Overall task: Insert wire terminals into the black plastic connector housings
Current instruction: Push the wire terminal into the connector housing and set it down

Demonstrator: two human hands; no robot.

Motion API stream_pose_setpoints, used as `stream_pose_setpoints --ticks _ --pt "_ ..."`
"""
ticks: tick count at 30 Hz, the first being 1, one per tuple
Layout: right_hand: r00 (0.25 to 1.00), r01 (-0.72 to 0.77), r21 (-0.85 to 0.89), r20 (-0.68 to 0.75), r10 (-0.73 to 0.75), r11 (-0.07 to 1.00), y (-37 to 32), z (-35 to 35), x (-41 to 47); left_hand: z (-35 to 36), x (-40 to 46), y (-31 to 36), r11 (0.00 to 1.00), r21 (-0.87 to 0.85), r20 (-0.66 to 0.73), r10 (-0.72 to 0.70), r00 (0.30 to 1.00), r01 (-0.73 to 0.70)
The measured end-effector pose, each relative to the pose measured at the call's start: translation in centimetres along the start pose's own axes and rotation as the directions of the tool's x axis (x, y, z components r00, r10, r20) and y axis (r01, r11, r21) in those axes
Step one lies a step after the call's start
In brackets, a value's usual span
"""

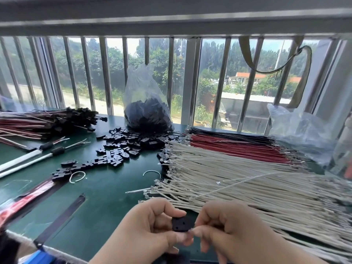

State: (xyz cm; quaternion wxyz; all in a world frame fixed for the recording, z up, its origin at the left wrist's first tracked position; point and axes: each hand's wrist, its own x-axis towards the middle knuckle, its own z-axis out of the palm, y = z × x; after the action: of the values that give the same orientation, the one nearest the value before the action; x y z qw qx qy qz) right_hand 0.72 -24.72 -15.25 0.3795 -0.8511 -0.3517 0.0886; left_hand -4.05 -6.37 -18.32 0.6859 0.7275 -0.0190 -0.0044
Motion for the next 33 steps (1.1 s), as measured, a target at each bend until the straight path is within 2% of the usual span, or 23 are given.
stream_pose_setpoints --ticks 3,7,10,12,13,16,19,22,30,33 --pt "0.999 0.037 -0.109 -0.023 -0.04 0.993 0.4 0.5 0.1 0.2 0.0 0.0 1.0 0.008 -0.023 0.011 1.0 -0.01" --pt "0.981 0.043 -0.263 -0.17 -0.09 0.964 0.6 0.1 -0.1 0.2 -0.1 0.0 0.998 -0.036 -0.056 0.053 0.997 -0.055" --pt "0.953 0.142 -0.458 -0.176 -0.246 0.878 1.0 -0.3 -0.4 -0.3 -0.4 0.1 0.988 -0.129 -0.076 0.072 0.994 -0.082" --pt "0.952 0.174 -0.504 -0.135 -0.276 0.846 0.5 -0.4 -0.5 -0.7 -0.5 0.3 0.983 -0.171 -0.037 0.062 0.997 -0.067" --pt "0.952 0.182 -0.576 -0.099 -0.289 0.797 0.4 -0.5 -0.5 -0.8 -0.4 0.4 0.981 -0.184 -0.014 0.053 0.998 -0.055" --pt "0.877 0.208 -0.699 -0.177 -0.448 0.684 0.3 -0.8 -0.7 -0.7 0.4 0.7 0.981 -0.194 0.002 0.007 1.0 -0.007" --pt "0.813 0.242 -0.753 -0.187 -0.551 0.612 0.9 -1.3 -0.7 0.0 1.4 1.1 0.988 -0.153 0.034 -0.026 0.999 0.031" --pt "0.798 0.278 -0.789 -0.128 -0.589 0.548 1.6 -1.6 -0.9 0.3 1.7 1.3 0.986 -0.135 0.124 -0.079 0.989 0.095" --pt "0.844 0.334 -0.801 0.019 -0.536 0.498 2.3 -1.8 -1.0 1.1 2.0 0.4 0.974 -0.095 0.229 -0.178 0.957 0.204" --pt "0.887 0.325 -0.736 0.02 -0.461 0.594 1.8 -2.1 -0.9 0.4 1.7 0.0 0.962 -0.184 0.222 -0.159 0.962 0.201"
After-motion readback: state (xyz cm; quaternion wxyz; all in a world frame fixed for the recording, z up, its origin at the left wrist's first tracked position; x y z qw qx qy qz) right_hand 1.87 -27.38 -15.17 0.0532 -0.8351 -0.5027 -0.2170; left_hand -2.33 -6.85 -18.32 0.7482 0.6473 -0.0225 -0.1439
